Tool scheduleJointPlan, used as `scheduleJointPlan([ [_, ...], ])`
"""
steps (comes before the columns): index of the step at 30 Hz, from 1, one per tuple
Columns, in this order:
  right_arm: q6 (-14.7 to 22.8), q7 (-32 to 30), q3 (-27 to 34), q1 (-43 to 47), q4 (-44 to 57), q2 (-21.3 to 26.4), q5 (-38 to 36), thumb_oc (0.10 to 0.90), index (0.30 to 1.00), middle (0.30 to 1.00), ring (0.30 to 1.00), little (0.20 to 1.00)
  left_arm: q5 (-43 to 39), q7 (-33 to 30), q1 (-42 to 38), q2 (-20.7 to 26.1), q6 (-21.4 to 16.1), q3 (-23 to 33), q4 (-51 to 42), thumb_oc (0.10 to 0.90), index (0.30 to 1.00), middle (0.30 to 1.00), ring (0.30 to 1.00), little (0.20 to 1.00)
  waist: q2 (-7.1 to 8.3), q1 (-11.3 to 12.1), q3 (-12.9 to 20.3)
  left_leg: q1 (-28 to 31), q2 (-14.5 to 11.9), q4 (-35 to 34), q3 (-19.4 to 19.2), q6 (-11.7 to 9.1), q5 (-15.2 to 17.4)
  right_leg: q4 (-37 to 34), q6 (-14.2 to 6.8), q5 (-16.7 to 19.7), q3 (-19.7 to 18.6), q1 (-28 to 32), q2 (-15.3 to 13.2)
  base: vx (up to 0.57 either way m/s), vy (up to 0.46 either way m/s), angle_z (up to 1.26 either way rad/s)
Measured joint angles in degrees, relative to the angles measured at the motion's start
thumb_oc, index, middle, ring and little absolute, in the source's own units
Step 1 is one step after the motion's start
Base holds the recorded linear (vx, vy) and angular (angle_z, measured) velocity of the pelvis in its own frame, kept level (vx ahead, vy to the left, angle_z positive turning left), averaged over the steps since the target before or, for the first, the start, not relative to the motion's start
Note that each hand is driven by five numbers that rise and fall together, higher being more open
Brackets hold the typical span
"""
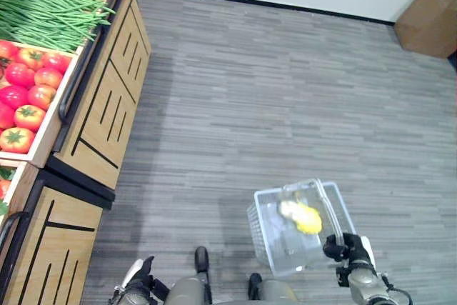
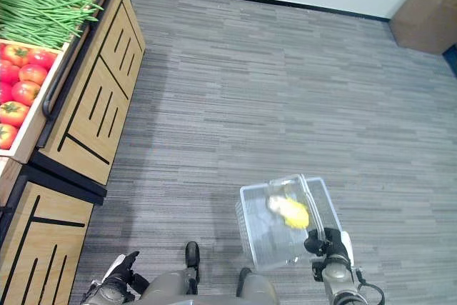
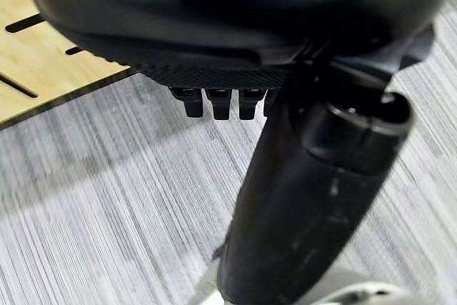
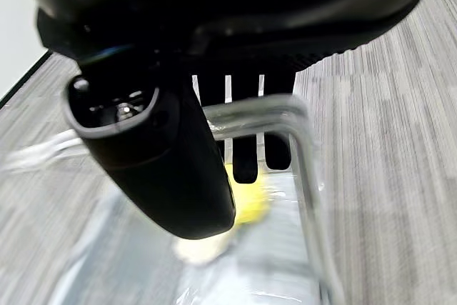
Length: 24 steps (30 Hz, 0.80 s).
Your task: Get the vegetables into the basket
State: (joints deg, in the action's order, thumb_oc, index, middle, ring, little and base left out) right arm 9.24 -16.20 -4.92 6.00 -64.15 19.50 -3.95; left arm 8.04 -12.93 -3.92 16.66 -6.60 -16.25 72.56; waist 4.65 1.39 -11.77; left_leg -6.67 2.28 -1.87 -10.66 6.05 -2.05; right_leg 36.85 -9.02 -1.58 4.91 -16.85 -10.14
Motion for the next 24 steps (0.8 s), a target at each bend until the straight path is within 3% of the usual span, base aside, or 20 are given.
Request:
scheduleJointPlan([
  [2,0.01,-0.37,-0.63,-0.6,2.11,-0.09,0.84,0.4,0.3,0.3,0.3,0.3,-0.04,-0.32,-0.82,0.09,0.1,0.14,0.23,0.9,1.0,1.0,1.0,1.0,-1.3,-0.53,-0.99,0.82,0.5,0.05,0.91,0.6,0.05,1.74,-0.7,-2.21,-0.34,-3.71,-0.23,0.19,-0.05,0.16],
  [3,-0.18,-0.72,-0.66,-0.39,2.67,-0.13,0.81,0.4,0.3,0.3,0.3,0.3,-0.08,-0.65,-2.14,0.17,0.2,1.11,1.85,0.9,1.0,1.0,1.0,1.0,-2.19,-1.15,-1.59,0.95,1.05,0.27,1.89,0.72,-0.01,-9.78,-0.21,-2.7,0.2,-4.2,0.19,0.22,-0.146,0.29],
  [6,-0.38,-1.06,-0.98,-1.68,2.51,-0.12,0.9,0.4,0.3,0.3,0.3,0.3,-0.1,-1.08,-2.79,0.23,0.51,2.49,2.65,0.9,1.0,1.0,1.0,1.0,-1.7,-2.51,-1.97,2.45,3.39,0.08,4.45,0.02,-0.18,-24.81,-0.71,0.6,-0.64,-2.91,-0.59,0.22,-0.152,0.53],
  [8,-0.6,-1.29,-1.09,-2.3,2.49,-0.13,0.9,0.4,0.3,0.3,0.3,0.3,-0.1,-1.09,-2.79,-0.03,0.4,2.74,2.65,0.9,1.0,1.0,1.0,1.0,-1.62,-3.19,-2.01,3.38,4.32,0.06,6.26,-0.09,0.18,-33.31,-0.71,3.21,-3.76,-1.15,-0.08,0.23,-0.164,0.7],
  [9,-0.72,-1.33,-1.12,-2.43,2.69,-0.13,1.12,0.4,0.3,0.3,0.3,0.3,-0.1,-1.04,-3.23,-0.39,0.33,3.39,2.93,0.9,1.0,1.0,1.0,1.0,-1.62,-4.56,-2.02,3.62,4.88,0.12,9.49,0.2,0.86,-40.03,-0.29,6.75,-6.63,-0.08,0.65,0.21,-0.161,1.04],
  [13,-1.07,-1.2,-1.73,-3.68,2.49,-0.07,1.93,0.4,0.3,0.3,0.3,0.3,-0.1,-0.93,-1.05,-1.96,0.32,3.62,3.2,0.9,1.0,1.0,1.0,1.0,-0.72,-3.74,-1.79,8.65,4.97,-0.06,14.61,-2.32,3.36,-41.63,2.1,14.61,-4.42,6.2,0.69,0.17,-0.199,0.84],
  [14,-1.1,-1.04,-2.15,-3.09,2.42,0.02,2.1,0.4,0.3,0.3,0.3,0.3,-0.11,-0.94,0.15,-2.41,0.33,3.61,3.36,0.9,1.0,1.0,1.0,1.0,-1.48,-3.54,-1.47,9.11,3.61,0.18,15.21,-3.42,4.22,-41.23,2.75,15.55,-3.16,6.7,1.76,0.26,-0.439,0.37],
  [15,-1.1,-0.68,-2.36,-1.94,2.78,0.05,3.43,0.4,0.3,0.3,0.3,0.3,-0.12,-0.89,1.8,-3.01,0.5,4.61,3.95,0.9,1.0,1.0,1.0,1.0,-3.07,-3.5,-0.51,8.76,0.2,0.72,15.75,-5.25,4.45,-41.27,4.96,14.26,-1.05,7.29,4.77,0.26,-0.445,0.42],
  [17,-1.1,-0.42,-2.34,-2.08,3.55,1.03,3.61,0.4,0.3,0.3,0.3,0.3,-0.17,-0.91,1.68,-3.09,0.93,5.13,5.52,0.9,1.0,1.0,1.0,1.0,-2.5,-3.55,0.09,7.69,-2.17,4.32,17.43,-7.47,3.3,-41.23,7.75,11.47,3.83,10.17,6.42,0.2,-0.338,0.92],
  [20,-0.67,-0.46,-2.22,-0.72,3.58,2.79,3.62,0.4,0.3,0.3,0.3,0.3,-0.22,-1.03,1.42,-3.04,1.07,5.14,4.67,0.9,1.0,1.0,1.0,1.0,-2.13,-2.67,0.34,6.53,-3.91,6.46,16.64,-8.56,2.36,-40.19,9.35,9.35,5.28,10.69,8.09,0.09,-0.217,0.51],
  [22,-0.49,-0.9,-1.67,-0.84,3.54,3.92,3.55,0.4,0.3,0.3,0.3,0.3,-0.24,-1.48,-1.63,-3.24,1.51,5.0,5.36,0.9,1.0,1.0,1.0,1.0,-1.5,-2.9,0.39,0.99,-3.22,14.06,16.98,-11.13,1.71,-40.13,9.67,8.14,8.65,10.96,7.07,0.06,-0.147,0.87],
  [24,-0.45,-0.99,-1.69,-1.38,2.31,4.3,3.56,0.4,0.3,0.3,0.3,0.3,-0.3,-2.38,-2.33,-3.16,1.53,5.04,4.92,0.9,1.0,1.0,1.0,1.0,-1.34,-2.41,0.39,-2.01,-4.49,19.5,12.39,-12.09,1.63,-39.14,11.65,6.73,11.16,11.61,7.08,0.09,-0.144,0.77],
])
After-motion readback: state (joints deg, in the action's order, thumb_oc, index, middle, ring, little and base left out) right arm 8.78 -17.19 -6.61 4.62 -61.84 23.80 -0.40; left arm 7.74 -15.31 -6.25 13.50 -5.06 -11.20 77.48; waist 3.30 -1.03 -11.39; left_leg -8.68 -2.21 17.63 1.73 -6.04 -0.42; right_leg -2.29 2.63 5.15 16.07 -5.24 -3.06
